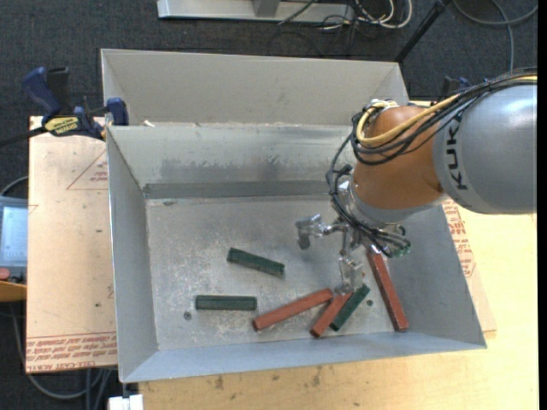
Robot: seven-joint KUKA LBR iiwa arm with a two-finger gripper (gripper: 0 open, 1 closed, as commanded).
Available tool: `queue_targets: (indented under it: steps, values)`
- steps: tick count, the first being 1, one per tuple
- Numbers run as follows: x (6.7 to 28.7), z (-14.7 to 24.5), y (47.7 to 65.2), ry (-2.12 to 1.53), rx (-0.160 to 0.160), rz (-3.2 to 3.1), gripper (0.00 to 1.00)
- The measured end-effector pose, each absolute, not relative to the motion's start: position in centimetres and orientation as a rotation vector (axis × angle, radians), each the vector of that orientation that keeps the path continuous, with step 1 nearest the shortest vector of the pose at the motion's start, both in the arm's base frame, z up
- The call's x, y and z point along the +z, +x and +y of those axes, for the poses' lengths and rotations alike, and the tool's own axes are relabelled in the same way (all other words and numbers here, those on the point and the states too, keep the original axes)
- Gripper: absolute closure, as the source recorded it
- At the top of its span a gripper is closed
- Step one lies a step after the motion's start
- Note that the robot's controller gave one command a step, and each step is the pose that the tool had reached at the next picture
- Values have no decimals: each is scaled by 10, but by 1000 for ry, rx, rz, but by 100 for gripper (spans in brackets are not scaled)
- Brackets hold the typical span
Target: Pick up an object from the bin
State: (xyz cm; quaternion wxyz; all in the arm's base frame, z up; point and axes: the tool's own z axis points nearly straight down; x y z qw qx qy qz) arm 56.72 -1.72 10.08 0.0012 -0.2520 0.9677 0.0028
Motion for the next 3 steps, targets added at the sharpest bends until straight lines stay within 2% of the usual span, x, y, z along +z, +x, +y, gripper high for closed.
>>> queue_targets:
  steps: [1,2,3]
  values:
    - [99,-41,541,-1520,3,2750,0]
    - [69,-50,529,-1613,2,2696,0]
    - [70,-50,530,-1611,0,2696,0]
